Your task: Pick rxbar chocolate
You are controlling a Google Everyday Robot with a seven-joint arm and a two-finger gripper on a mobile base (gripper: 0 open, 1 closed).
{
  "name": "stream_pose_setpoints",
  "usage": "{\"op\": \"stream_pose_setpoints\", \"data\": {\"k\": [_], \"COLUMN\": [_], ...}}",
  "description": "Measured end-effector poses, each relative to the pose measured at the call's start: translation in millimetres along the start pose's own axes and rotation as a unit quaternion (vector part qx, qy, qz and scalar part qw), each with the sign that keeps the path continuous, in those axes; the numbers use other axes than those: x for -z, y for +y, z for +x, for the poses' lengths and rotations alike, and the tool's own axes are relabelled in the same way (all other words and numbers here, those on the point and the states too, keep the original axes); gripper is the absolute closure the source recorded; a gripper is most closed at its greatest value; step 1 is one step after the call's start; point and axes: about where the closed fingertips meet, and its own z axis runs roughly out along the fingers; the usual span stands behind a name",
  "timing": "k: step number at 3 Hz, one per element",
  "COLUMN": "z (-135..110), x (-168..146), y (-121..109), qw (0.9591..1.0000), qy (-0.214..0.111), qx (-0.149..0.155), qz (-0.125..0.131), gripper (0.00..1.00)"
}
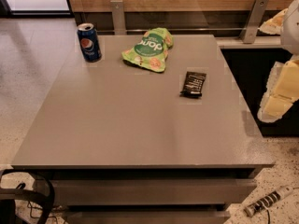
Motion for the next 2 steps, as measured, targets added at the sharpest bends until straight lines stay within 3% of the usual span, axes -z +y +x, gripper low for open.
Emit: {"op": "stream_pose_setpoints", "data": {"k": [2], "z": [2.1], "x": [-2.2], "y": [-7.9], "qw": [0.9997], "qy": [-0.010], "qx": [-0.018], "qz": [0.010], "gripper": [0.00]}}
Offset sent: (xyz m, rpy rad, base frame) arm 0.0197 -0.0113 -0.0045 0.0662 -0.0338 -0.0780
